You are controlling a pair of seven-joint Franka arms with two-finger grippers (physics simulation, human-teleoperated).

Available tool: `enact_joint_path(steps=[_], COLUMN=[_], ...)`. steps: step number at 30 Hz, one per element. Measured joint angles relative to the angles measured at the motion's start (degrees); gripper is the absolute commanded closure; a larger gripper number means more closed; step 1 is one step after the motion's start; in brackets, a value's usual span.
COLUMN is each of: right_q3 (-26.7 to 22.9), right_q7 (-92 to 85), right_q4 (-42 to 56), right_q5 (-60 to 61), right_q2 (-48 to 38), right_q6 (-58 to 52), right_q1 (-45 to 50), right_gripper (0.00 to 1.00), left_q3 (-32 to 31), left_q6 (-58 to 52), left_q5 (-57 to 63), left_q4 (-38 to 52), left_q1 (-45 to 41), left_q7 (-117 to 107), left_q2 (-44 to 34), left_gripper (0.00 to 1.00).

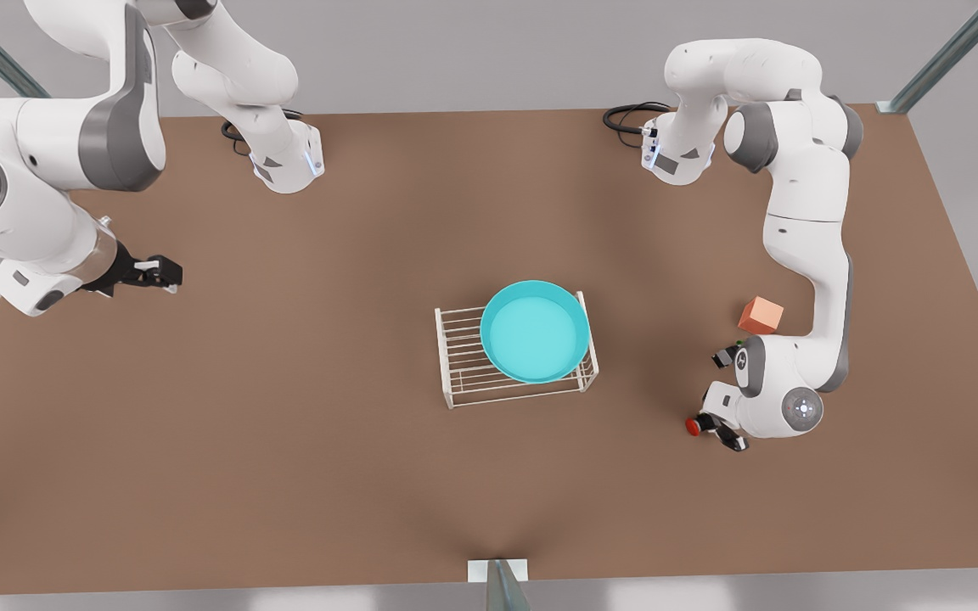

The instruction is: Place the plate on the shelf with right arm and place the red button switch in the plate with left arm

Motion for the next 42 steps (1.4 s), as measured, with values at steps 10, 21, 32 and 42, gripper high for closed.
enact_joint_path(steps=[10,21,32,42], right_q3=[-0.5,-0.6,-0.6,-0.6], right_q7=[-2.3,-3.8,-4.6,-5.0], right_q4=[-0.1,-1.3,-1.3,-1.3], right_q5=[0.4,0.3,0.3,0.3], right_q2=[-0.1,-1.0,-0.9,-1.1], right_q6=[-0.5,-0.5,-0.6,-0.6], right_q1=[-0.1,-0.1,-0.1,-0.1], right_gripper=[0.00,0.00,0.00,0.00], left_q3=[0.5,0.4,-0.2,6.4], left_q6=[-10.0,-20.6,-13.6,-36.7], left_q5=[0.2,0.4,0.0,0.3], left_q4=[-2.8,-6.8,-6.7,17.4], left_q1=[-6.8,-29.4,-34.3,-26.6], left_q7=[-10.7,-38.1,-67.3,-75.8], left_q2=[-21.5,-25.5,-20.0,-24.7], left_gripper=[0.61,0.59,0.00,0.00])
